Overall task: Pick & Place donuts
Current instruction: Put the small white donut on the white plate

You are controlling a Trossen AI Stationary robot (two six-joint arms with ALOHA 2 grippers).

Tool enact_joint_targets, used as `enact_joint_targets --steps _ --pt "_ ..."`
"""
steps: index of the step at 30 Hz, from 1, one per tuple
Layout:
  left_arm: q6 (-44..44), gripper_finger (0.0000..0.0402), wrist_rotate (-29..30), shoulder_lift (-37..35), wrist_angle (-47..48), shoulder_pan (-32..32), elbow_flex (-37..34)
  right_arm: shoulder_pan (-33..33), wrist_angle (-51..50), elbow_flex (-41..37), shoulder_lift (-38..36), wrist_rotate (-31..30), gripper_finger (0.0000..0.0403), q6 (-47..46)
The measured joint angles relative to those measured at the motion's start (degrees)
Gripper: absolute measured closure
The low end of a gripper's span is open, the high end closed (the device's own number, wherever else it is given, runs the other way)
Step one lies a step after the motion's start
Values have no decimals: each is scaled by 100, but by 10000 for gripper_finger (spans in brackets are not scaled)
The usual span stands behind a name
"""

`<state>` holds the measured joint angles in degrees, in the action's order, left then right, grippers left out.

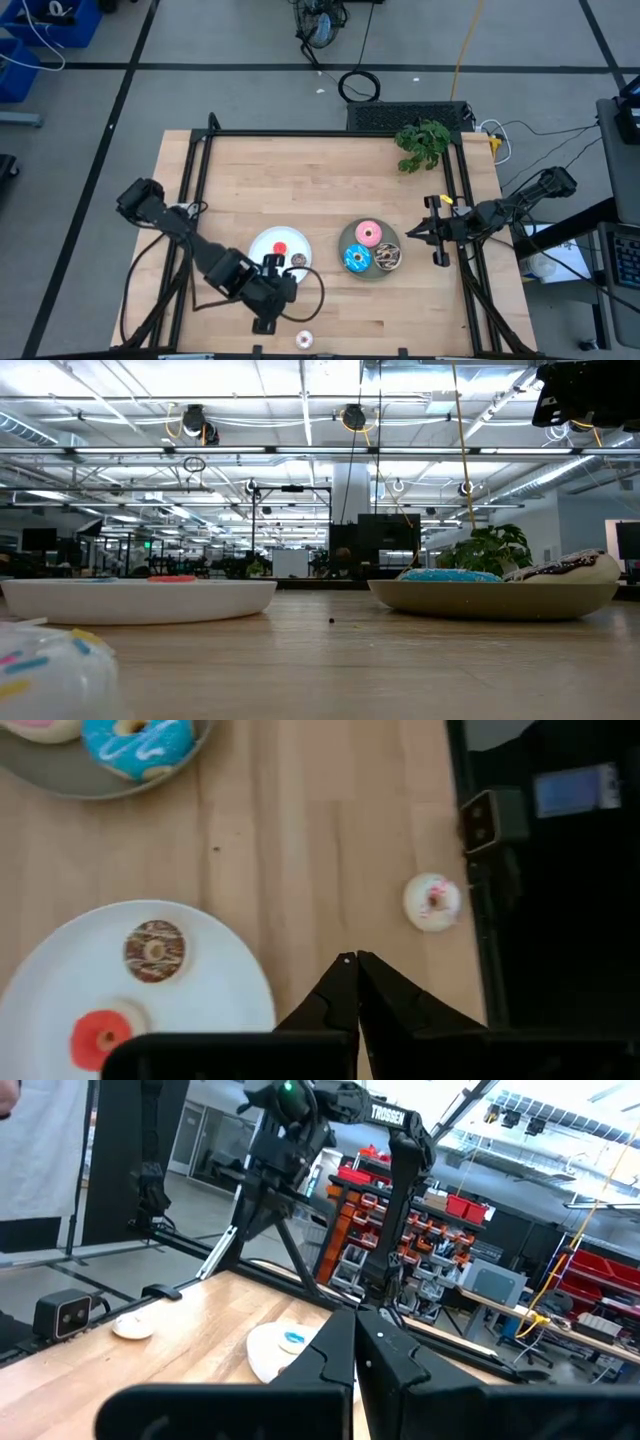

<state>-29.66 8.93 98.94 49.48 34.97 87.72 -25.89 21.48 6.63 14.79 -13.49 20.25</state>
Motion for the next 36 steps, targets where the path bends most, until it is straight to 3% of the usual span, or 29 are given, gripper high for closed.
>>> enact_joint_targets --steps 8,19,24,30,36 --pt "-6 383 198 267 -267 19 -20 0 56 0 1 3 403 2" --pt "460 389 -843 1285 -1570 -34 -20 -1 52 0 0 4 403 1" --pt "797 397 -778 1554 -2325 -24 -20 0 52 0 2 5 403 0" --pt "1419 353 -323 1832 -2757 168 -24 1 16 0 -1 4 403 0" --pt "867 335 -186 1886 -2753 197 142 -2 19 0 -1 -1 403 24"
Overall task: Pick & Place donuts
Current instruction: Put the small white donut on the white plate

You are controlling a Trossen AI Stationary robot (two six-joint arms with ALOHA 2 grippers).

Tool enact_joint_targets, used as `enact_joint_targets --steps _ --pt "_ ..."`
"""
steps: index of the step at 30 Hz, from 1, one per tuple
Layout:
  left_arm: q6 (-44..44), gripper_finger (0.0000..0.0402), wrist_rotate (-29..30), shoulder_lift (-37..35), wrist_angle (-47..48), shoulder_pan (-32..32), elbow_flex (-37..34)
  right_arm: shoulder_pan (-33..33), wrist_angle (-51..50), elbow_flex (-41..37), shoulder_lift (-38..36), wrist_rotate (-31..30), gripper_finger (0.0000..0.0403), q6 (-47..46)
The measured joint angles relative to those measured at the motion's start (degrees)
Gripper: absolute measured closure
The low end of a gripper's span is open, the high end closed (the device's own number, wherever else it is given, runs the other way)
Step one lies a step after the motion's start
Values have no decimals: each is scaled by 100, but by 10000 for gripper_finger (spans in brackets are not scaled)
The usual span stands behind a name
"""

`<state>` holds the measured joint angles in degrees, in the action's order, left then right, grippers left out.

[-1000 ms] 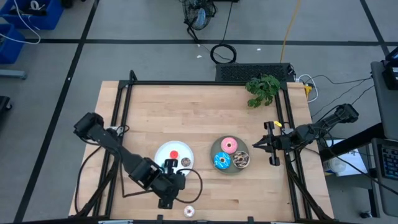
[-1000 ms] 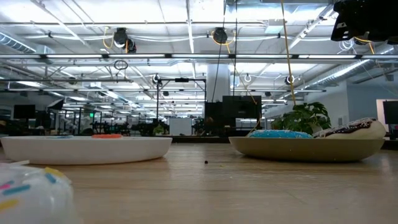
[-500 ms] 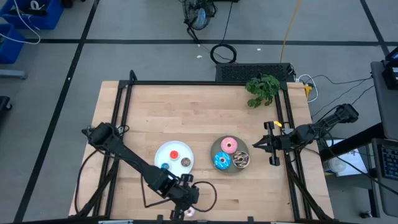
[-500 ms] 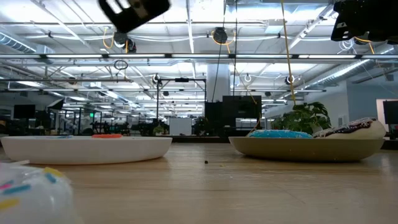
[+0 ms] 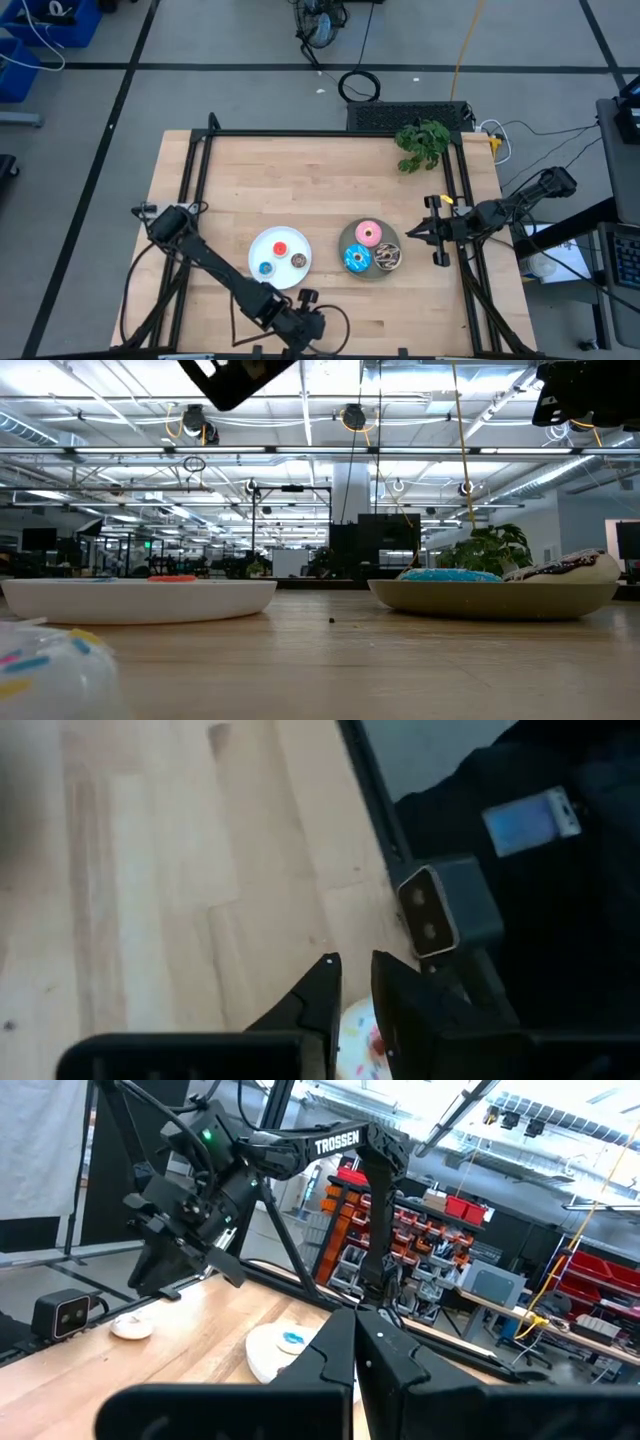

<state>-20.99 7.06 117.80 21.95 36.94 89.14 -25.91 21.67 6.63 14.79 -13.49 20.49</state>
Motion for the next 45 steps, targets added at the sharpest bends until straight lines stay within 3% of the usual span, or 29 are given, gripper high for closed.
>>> enact_joint_targets --steps 10,20,24,28,45 --pt "-534 320 -466 134 255 -13 -9 2 -5 0 0 2 403 -19" --pt "-331 199 -531 353 144 31 6 1 -24 0 3 0 403 7" --pt "-313 169 -547 411 279 58 -6 2 -13 0 4 -3 403 -4" --pt "-297 169 -517 515 332 70 -8 1 -14 0 4 -6 403 -6" --pt "-347 237 -587 579 452 -1 -271 1 -9 0 24 -16 403 13"
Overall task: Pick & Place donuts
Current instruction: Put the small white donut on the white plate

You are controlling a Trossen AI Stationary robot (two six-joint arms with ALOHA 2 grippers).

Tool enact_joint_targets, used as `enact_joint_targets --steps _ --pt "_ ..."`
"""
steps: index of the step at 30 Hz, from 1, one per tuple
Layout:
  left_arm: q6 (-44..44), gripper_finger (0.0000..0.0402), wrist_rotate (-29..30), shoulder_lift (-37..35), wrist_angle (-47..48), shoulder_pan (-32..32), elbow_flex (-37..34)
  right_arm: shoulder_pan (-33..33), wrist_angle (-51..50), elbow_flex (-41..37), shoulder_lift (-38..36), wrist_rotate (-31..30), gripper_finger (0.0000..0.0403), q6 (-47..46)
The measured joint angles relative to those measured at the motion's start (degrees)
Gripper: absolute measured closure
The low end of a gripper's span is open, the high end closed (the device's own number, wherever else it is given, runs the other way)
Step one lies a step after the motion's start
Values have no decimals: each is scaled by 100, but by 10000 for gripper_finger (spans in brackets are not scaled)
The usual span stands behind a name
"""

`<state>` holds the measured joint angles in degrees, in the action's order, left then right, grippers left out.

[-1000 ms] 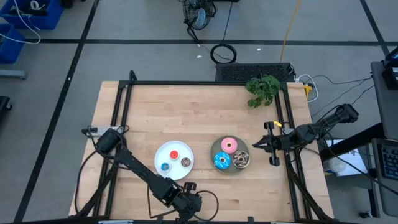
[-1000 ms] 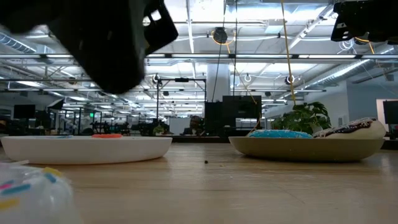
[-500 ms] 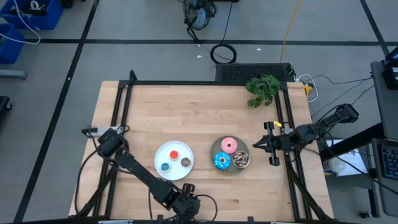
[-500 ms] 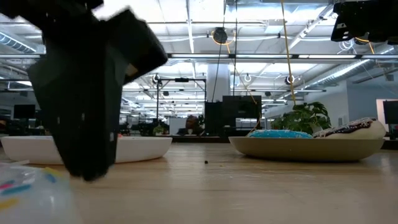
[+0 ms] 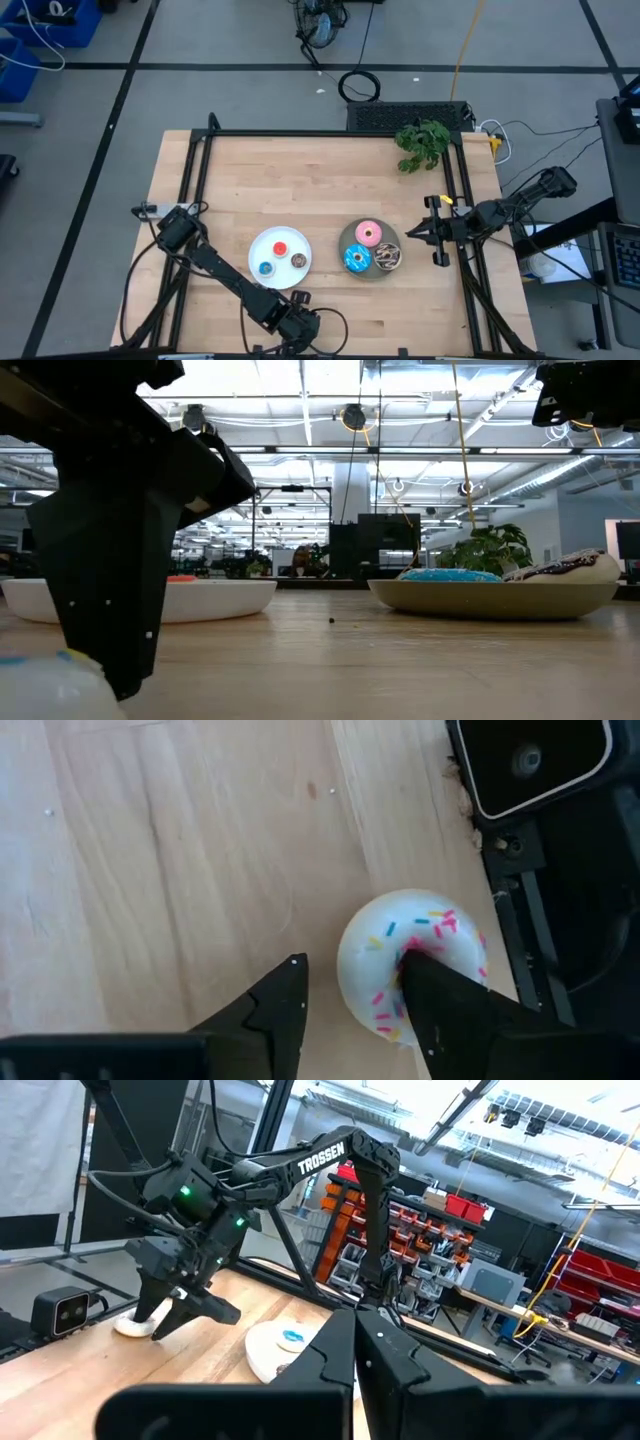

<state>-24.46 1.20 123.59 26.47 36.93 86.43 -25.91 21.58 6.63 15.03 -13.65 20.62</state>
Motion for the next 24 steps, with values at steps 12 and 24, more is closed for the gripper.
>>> enact_joint_targets --steps 12,24 --pt "124 273 -228 0 43 0 -9 2 -2 0 0 0 403 1" --pt "657 384 -195 33 -111 0 29 1 0 0 0 0 403 3"
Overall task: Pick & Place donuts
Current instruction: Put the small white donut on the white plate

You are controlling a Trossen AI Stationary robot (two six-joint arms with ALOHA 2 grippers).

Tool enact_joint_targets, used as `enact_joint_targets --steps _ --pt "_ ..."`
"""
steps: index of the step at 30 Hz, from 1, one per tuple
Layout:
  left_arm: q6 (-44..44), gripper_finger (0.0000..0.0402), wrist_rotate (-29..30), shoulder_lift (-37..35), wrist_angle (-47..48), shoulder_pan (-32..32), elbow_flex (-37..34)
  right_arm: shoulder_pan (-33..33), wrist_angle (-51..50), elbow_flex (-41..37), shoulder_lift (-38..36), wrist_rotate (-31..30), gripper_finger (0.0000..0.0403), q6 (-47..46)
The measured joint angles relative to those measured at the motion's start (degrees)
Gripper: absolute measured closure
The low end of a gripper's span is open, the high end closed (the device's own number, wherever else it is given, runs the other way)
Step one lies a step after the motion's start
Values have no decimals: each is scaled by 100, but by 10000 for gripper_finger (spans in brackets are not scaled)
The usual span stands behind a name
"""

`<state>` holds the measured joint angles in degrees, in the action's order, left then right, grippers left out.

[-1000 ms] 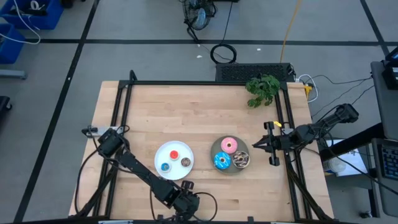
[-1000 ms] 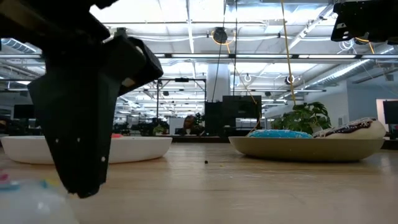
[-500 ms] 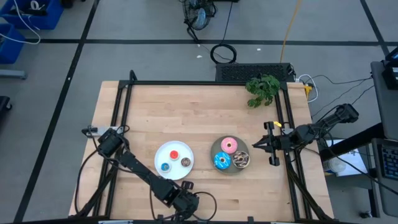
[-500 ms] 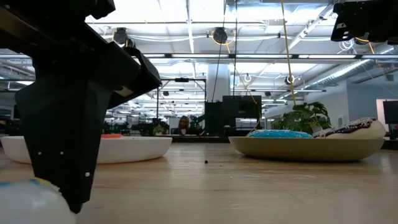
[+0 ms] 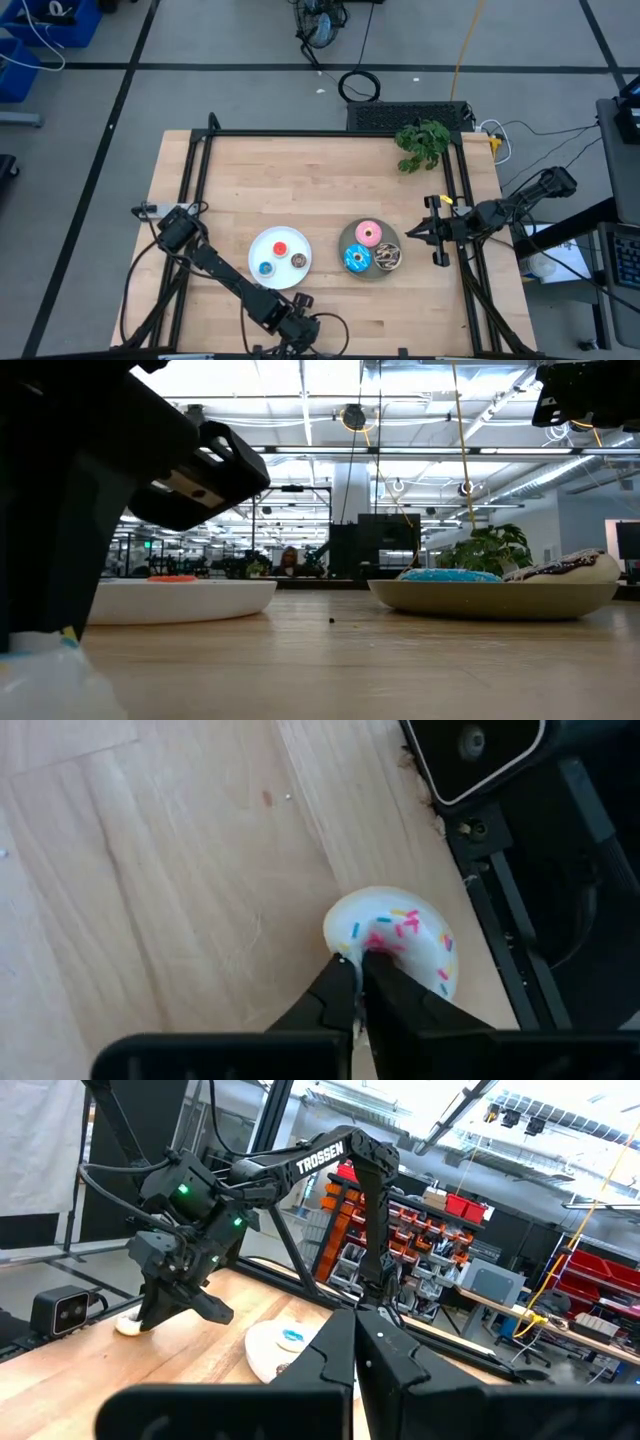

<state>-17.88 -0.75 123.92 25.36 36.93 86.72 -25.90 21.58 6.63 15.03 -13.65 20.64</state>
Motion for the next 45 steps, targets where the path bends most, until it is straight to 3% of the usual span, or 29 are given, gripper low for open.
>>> enact_joint_targets --steps 5,18,32,39,45 --pt "67 394 157 -15 796 -26 359 0 -2 0 0 0 403 0" --pt "170 392 1036 -372 4797 -202 2422 1 -3 0 2 2 403 0" --pt "-101 390 1591 -1555 5333 -270 2504 1 -20 0 5 1 403 1" --pt "-601 393 1461 -2264 5723 -232 2496 1 -17 0 4 2 403 0" --pt "-1072 395 2059 -3033 5938 -149 2498 -1 -7 0 6 2 403 2"
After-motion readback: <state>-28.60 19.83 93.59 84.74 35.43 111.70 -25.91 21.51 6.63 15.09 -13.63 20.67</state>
